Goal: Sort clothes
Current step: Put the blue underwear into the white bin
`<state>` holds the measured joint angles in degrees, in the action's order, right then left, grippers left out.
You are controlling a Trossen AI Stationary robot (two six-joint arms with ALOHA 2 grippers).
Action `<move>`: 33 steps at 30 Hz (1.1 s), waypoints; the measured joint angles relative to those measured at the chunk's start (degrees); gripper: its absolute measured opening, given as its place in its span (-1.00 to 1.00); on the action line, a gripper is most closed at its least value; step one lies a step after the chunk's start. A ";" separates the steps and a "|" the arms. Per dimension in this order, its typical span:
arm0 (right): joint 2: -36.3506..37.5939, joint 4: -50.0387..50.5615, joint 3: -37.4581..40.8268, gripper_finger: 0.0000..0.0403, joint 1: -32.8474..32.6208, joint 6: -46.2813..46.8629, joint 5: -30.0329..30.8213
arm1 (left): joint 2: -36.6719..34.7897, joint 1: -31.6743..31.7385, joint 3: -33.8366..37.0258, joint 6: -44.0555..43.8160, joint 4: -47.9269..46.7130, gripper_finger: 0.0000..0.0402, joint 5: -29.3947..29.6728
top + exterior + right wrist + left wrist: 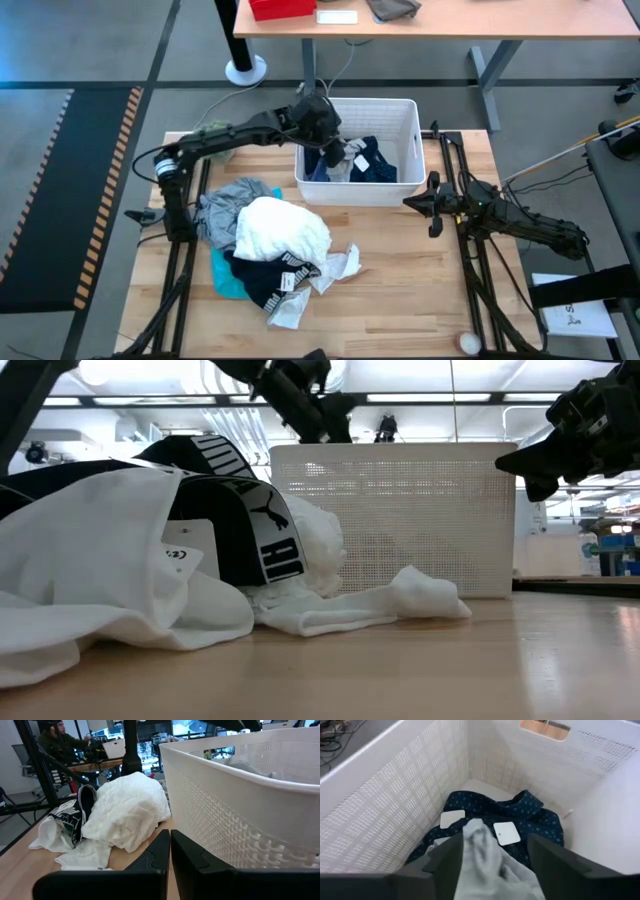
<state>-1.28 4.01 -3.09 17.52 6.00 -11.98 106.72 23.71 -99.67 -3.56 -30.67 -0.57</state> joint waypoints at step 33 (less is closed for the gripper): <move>0.00 0.00 0.00 -1.00 0.00 0.00 0.00 | -17.64 -27.92 -0.01 -0.91 -35.43 -0.93 7.82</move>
<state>-1.28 4.01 -3.09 17.52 6.00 -11.98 89.08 -4.21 -99.68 -4.47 -66.11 7.25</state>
